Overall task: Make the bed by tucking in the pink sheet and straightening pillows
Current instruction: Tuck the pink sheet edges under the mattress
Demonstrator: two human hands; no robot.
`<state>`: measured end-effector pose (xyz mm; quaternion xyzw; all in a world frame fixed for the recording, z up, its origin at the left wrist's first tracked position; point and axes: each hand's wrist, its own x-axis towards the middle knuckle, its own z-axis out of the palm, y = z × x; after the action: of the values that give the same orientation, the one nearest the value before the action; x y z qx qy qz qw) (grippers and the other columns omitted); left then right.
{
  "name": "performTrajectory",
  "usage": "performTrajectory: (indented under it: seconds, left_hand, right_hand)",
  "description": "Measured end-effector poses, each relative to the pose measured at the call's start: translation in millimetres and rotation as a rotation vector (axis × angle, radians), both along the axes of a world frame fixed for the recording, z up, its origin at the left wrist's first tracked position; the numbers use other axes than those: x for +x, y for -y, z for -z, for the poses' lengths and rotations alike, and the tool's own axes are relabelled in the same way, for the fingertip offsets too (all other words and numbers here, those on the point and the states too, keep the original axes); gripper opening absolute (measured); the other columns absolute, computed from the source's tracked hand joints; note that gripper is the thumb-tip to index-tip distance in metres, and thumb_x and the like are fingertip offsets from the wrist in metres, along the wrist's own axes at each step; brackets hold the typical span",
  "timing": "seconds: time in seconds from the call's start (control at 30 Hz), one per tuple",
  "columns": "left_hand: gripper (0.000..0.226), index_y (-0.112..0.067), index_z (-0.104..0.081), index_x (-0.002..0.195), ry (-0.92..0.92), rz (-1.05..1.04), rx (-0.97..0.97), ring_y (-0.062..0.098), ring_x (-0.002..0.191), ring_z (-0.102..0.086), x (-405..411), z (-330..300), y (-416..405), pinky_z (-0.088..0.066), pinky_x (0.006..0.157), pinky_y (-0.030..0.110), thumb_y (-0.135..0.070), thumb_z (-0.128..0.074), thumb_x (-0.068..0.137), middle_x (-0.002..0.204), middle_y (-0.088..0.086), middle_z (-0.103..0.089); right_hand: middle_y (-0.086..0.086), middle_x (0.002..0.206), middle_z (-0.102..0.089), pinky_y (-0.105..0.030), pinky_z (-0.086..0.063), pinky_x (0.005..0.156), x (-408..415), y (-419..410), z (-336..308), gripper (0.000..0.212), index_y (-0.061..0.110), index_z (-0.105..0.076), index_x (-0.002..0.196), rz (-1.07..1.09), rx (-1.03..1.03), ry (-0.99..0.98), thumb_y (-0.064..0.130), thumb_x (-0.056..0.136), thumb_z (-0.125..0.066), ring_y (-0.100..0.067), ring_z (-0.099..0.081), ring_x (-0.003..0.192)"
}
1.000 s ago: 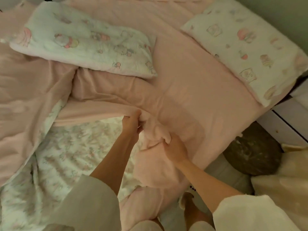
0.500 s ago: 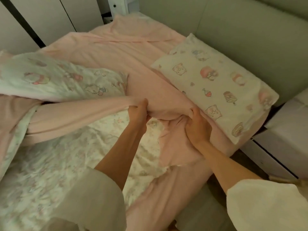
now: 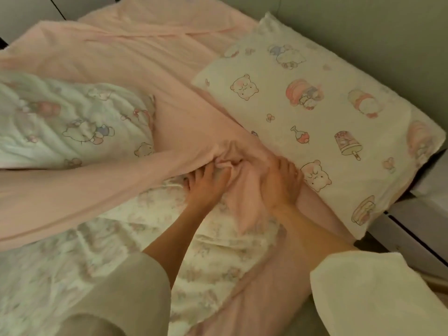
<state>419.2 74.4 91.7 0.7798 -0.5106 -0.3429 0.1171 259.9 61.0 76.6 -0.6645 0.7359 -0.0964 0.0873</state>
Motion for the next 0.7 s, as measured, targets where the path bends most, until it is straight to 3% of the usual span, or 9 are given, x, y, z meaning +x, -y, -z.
performTrajectory:
  seconds: [0.1,0.2,0.3,0.43,0.7]
  left_hand:
    - [0.064,-0.041,-0.004,0.148,0.143,0.186,0.104,0.029,0.145,0.001,6,36,22,0.01,0.114,0.053,-0.064,-0.022,0.091,0.159,0.001,-0.002]
    - [0.069,-0.042,0.004,0.147,0.275,0.305,0.191,0.032,0.145,0.002,14,70,42,0.008,0.113,0.058,-0.068,-0.022,0.088,0.159,0.0,0.003]
    - [0.075,-0.043,0.009,0.146,0.36,0.39,0.236,0.033,0.145,0.006,19,103,56,0.008,0.111,0.06,-0.074,-0.02,0.084,0.159,-0.003,0.009]
    - [0.081,-0.045,0.008,0.145,0.36,0.376,0.265,0.029,0.145,0.007,26,128,81,0.008,0.111,0.058,-0.081,-0.021,0.079,0.159,-0.006,0.008]
    - [0.074,-0.043,0.004,0.146,0.204,0.384,0.304,0.031,0.145,0.008,30,116,84,0.009,0.113,0.052,-0.075,-0.02,0.084,0.159,-0.006,0.01]
  right_hand:
    - [-0.011,0.149,-0.037,-0.057,-0.015,0.112,-4,7,26,0.053,0.022,-0.035,0.142,-0.24,-0.007,-0.052,0.027,0.091,-0.05,-0.03,-0.035,0.137]
    - [-0.004,0.16,0.002,-0.054,0.002,0.117,-16,10,65,0.056,0.035,-0.003,0.149,-0.361,0.304,-0.058,0.047,0.098,-0.023,-0.028,0.002,0.147]
    - [0.002,0.158,0.02,-0.052,0.006,0.117,-20,17,101,0.06,0.04,0.011,0.146,-0.325,0.534,-0.051,0.057,0.095,-0.014,-0.022,0.02,0.145]
    - [0.001,0.158,0.02,-0.051,0.011,0.116,-5,42,119,0.059,0.038,0.01,0.147,-0.3,0.558,-0.114,0.055,0.096,-0.013,-0.022,0.021,0.144]
    - [-0.007,0.159,0.013,-0.055,0.013,0.114,8,50,106,0.059,0.031,0.006,0.15,-0.284,0.609,-0.239,0.048,0.097,-0.017,-0.029,0.016,0.145]
